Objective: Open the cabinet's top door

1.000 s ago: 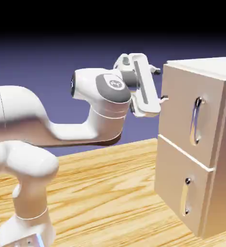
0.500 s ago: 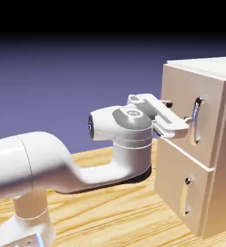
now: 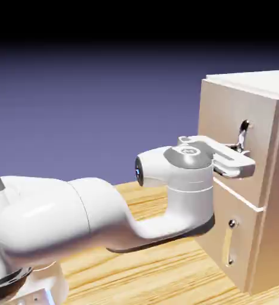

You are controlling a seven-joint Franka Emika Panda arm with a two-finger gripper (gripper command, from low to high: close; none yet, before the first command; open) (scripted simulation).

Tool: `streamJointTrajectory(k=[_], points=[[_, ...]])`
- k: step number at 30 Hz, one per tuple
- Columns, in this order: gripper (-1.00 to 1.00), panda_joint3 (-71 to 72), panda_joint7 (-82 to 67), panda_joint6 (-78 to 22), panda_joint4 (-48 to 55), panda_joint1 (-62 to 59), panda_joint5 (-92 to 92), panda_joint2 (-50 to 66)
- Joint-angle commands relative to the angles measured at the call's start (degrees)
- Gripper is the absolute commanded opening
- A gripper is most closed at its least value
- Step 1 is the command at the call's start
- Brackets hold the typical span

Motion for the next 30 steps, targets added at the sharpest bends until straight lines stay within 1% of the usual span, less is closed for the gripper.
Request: streamJointTrajectory(k=[1,4,8,17,23,30], points=[[-1.00,1.2,0.8,-1.9,-2.1,-1.9,0.5,0.5],[-1.00,5.0,2.5,-7.6,-7.9,-7.4,2.6,1.8],[-1.00,9.2,12.4,-7.5,-8.9,-11.9,-0.2,8.0],[-1.00,27.6,31.1,-10.6,-15.2,-30.2,0.9,19.6],[-1.00,38.8,25.4,-17.0,-22.7,-39.0,15.2,16.5],[-1.00,50.8,18.8,-25.1,-29.6,-43.8,32.6,11.6]])
